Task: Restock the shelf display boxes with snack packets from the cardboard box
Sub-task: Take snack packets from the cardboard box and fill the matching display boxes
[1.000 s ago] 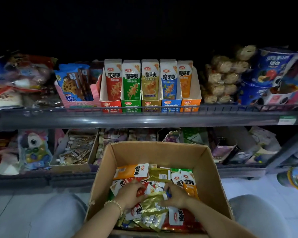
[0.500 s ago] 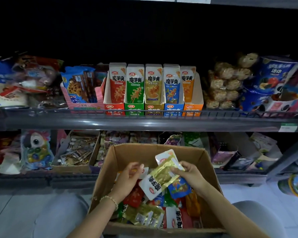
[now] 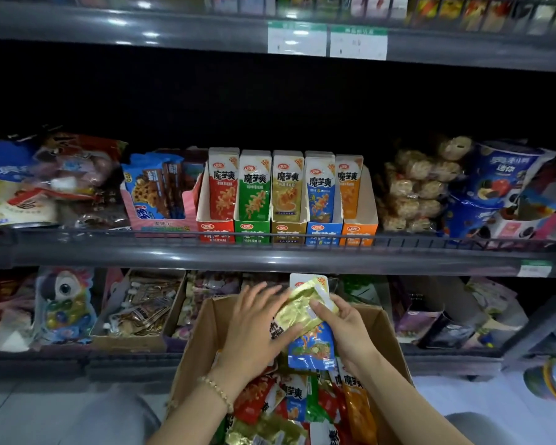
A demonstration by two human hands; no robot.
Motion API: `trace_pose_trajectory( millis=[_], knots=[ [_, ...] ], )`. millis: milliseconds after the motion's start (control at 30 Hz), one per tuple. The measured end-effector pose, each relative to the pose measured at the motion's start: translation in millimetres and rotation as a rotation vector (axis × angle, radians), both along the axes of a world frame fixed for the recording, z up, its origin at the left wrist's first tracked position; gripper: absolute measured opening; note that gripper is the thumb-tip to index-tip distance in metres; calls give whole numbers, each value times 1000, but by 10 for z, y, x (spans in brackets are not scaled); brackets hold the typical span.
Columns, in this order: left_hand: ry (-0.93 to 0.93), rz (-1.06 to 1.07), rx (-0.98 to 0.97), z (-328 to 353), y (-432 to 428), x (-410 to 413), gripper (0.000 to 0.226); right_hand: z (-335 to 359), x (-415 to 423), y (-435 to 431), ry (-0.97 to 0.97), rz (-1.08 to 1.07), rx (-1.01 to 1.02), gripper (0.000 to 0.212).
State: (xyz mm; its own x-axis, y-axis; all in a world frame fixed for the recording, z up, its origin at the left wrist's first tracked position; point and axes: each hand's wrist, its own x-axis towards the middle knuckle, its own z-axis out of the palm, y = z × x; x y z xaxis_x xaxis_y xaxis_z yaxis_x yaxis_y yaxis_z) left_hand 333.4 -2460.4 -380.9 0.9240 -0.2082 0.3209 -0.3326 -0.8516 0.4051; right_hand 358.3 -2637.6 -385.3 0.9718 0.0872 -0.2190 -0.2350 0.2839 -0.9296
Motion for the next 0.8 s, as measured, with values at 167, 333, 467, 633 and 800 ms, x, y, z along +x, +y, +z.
trace_pose_trajectory(
  millis=[167,333,467,633,800],
  knots=[
    [300,-101,-241,197,-64,22,81,147,11,103,-56,20,25,30],
    [549,-180,-672,353,-195,52,64,228,52,175,-141,53,29,43],
    [652,-208,-982,477,-199,49,27,290,69,164,-153,114,13,44],
    [748,-9,-1277,594,-13,165,43,318,132,88,-120,89,28,57],
    [662,38,-1127,660,49,331,29,456,274,-7,-169,122,30,76]
  ],
)
